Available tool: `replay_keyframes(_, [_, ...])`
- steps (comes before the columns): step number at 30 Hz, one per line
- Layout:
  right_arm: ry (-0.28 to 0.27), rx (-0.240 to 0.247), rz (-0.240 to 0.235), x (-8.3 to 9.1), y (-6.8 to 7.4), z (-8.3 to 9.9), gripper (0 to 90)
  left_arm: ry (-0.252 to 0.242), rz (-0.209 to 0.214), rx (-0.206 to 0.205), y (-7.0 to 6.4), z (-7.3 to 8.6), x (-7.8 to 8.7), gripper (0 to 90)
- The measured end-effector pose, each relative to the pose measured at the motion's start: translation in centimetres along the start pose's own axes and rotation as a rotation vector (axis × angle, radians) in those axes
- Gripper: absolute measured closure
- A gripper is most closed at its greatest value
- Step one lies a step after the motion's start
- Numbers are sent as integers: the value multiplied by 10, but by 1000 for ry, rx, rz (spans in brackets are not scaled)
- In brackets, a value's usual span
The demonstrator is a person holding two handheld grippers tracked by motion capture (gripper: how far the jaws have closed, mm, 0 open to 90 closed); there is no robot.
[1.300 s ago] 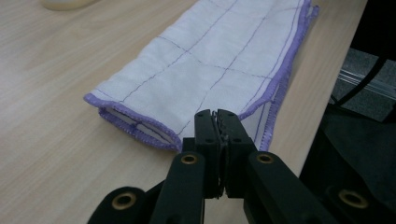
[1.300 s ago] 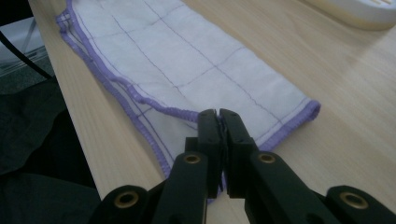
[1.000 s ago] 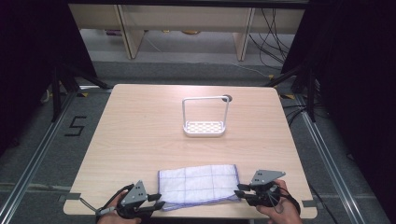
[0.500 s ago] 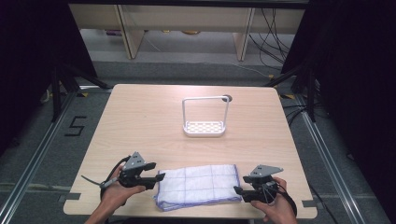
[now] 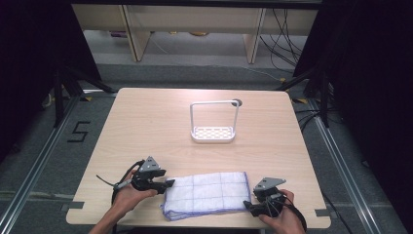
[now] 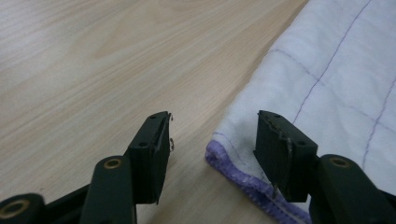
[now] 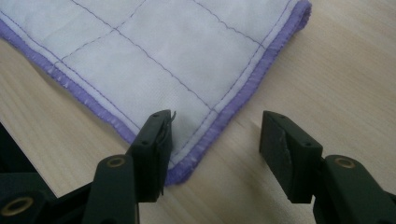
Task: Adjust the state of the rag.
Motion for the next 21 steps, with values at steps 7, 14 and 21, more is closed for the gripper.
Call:
replay_keyframes(7, [-9, -31, -11, 4, 1, -1, 448, 24, 1, -46, -3, 3, -5, 463])
replay_keyframes(14, [9, -36, 3, 0, 8, 1, 449, 26, 35, -91, -7, 2, -4, 602])
replay_keyframes(21, [17, -17, -19, 3, 13, 2, 615, 30, 57, -103, -12, 2, -3, 746])
Point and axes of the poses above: each handheld gripper's, and its own axes: x roughly backward along the jaws, z roughly out of its underside, y roughly to its left, the point moved 4 cm from there along -x, roughly forward along the jaws, and after that the axes turned 1 degree about -x, right-handed, at the moved point
